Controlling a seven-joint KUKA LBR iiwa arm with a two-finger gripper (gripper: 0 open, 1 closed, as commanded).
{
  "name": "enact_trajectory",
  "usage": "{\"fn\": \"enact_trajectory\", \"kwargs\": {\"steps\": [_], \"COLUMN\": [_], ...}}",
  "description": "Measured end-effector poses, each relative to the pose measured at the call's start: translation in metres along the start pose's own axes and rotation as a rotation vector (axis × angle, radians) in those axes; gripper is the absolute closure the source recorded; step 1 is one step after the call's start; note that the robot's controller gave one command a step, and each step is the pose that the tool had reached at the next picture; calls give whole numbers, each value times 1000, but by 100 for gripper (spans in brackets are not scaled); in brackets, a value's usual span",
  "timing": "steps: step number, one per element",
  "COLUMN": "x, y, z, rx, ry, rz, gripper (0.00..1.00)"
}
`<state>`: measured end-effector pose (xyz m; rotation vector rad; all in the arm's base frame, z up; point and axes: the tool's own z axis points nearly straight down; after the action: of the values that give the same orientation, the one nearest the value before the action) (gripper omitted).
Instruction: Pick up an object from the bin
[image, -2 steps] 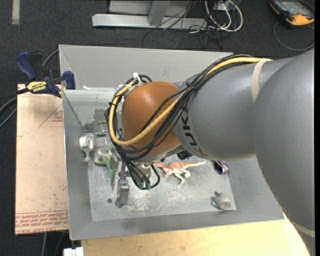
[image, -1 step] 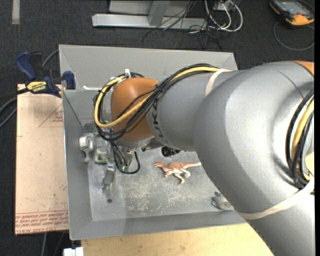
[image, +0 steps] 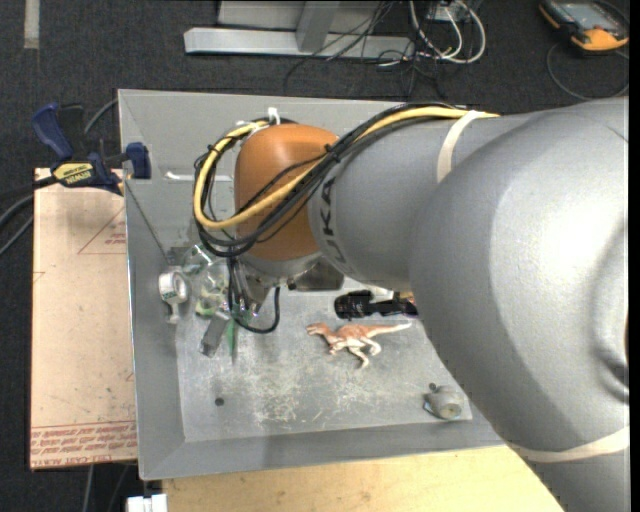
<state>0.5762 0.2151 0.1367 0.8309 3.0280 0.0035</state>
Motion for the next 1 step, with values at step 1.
{"fn": "enact_trajectory", "kwargs": {"steps": [1], "x": [-12], "y": [9], "z": [60], "rx": [-12], "ry": [-9], "rz": [-286], "gripper": [0]}}
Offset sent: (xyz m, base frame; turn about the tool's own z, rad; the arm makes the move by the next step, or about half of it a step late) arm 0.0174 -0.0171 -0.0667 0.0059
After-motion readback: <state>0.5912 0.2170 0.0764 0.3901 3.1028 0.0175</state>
